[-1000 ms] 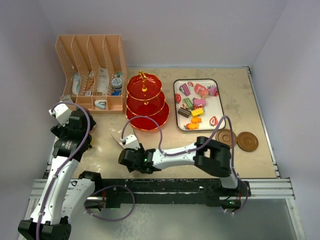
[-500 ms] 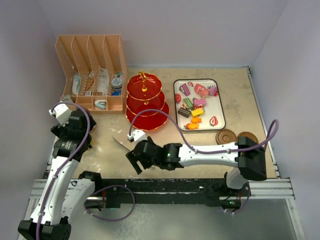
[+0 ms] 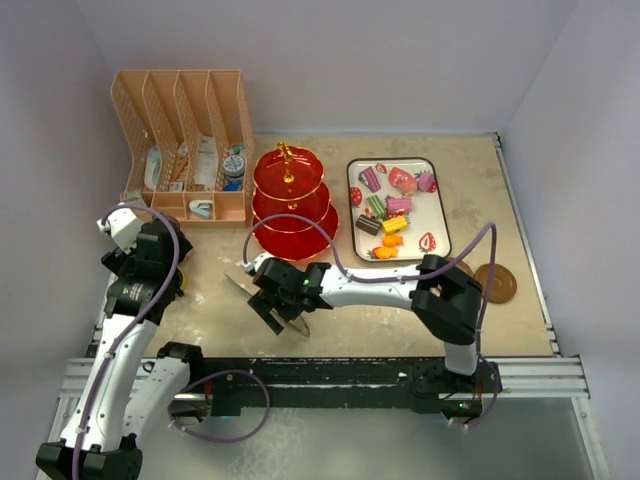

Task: Serve the afternoon tea
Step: Pick up the clamp from the center of the board.

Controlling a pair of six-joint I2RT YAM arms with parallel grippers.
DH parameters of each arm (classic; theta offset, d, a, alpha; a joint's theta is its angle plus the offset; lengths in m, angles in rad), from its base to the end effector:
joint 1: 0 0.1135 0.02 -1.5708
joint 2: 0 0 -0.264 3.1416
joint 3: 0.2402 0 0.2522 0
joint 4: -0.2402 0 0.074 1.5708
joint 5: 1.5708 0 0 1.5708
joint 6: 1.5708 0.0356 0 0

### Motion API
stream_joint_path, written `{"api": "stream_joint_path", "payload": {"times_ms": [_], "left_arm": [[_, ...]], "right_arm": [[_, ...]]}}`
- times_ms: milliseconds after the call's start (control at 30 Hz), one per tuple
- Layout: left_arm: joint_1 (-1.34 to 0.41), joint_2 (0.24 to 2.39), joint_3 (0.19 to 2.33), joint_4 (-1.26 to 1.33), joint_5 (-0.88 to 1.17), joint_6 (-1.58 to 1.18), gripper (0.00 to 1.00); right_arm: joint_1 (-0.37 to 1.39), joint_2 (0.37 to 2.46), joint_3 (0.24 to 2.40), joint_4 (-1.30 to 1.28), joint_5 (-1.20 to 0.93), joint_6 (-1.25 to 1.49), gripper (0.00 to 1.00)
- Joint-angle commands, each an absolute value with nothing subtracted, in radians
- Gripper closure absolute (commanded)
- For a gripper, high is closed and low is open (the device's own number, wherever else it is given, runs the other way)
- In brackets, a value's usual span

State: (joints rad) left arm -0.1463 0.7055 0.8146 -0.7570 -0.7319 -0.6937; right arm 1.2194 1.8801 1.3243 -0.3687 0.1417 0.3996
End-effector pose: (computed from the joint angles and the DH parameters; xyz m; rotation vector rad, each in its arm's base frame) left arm 0.1381 0.0037 0.3104 -0.9134 1.8344 0.2962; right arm 0.1444 0.3794 0.1995 -0.9617 2.3655 0.4939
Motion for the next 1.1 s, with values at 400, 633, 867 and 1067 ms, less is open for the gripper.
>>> {"api": "stream_joint_path", "payload": {"times_ms": [400,633,867,1067], "left_arm": [[-0.148,0.689,0.839,-0.734,-0.738,-0.689,0.06],[-0.148,0.694,0.839,-0.733,-0.737,-0.69,0.06],[-0.148,0.705,0.837,-0.73,-0.734,-0.69,0.06],[-0.147,0.723,0.836,-0.727,-0.727,-0.69,0.06]], "right_arm": [[1.226,1.945,1.345,-0.411,0.198,0.385,0.38],[1.228,1.846,1.21,-0.379,0.203,0.417,0.5],[1.237,1.676,1.004,-0.379,0.083,0.446,0.49],[1.234,1.613,0.98,-0.426,0.082,0.432,0.31]]}}
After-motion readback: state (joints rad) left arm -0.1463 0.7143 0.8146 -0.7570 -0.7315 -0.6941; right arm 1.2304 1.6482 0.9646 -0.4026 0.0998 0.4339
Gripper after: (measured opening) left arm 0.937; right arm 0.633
